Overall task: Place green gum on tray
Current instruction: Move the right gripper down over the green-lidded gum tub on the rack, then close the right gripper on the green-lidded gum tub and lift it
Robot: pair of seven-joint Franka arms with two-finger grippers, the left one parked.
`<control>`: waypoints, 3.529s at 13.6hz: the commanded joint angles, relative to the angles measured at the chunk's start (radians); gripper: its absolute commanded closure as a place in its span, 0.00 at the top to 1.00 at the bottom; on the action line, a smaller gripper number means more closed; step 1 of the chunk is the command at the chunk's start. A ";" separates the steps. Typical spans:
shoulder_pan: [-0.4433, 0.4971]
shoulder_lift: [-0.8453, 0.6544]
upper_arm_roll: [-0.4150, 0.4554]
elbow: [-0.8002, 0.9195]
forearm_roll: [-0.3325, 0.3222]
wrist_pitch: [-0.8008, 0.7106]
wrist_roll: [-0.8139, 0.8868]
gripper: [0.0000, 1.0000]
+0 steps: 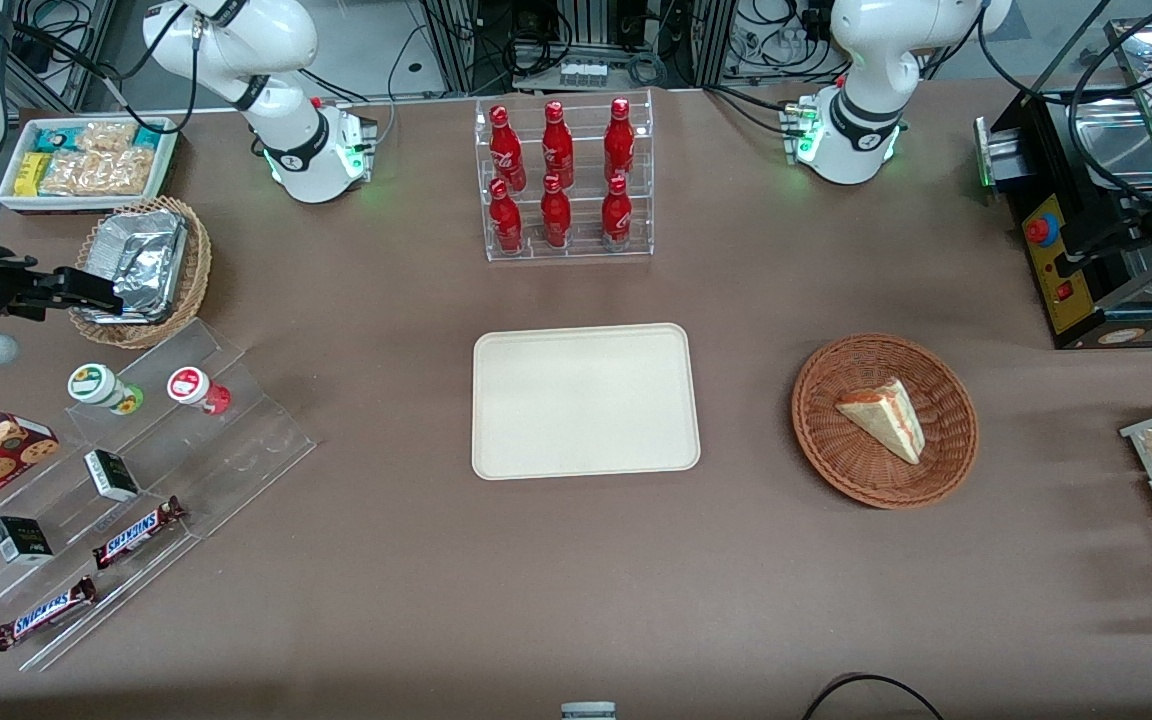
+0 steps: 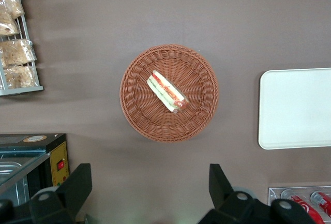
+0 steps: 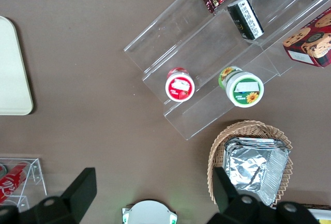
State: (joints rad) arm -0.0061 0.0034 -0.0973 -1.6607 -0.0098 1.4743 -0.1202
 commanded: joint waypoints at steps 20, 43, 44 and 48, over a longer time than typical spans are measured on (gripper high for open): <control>-0.161 -0.022 -0.021 -0.350 -0.013 0.501 -0.749 1.00; -0.221 0.027 -0.025 -0.502 0.031 0.752 -0.912 0.00; -0.218 0.029 -0.022 -0.478 0.031 0.721 -0.911 0.00; -0.192 0.052 -0.013 -0.318 0.033 0.545 -0.886 0.00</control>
State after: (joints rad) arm -0.2182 0.0405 -0.1122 -2.0678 0.0007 2.1150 -1.0177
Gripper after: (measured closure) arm 0.423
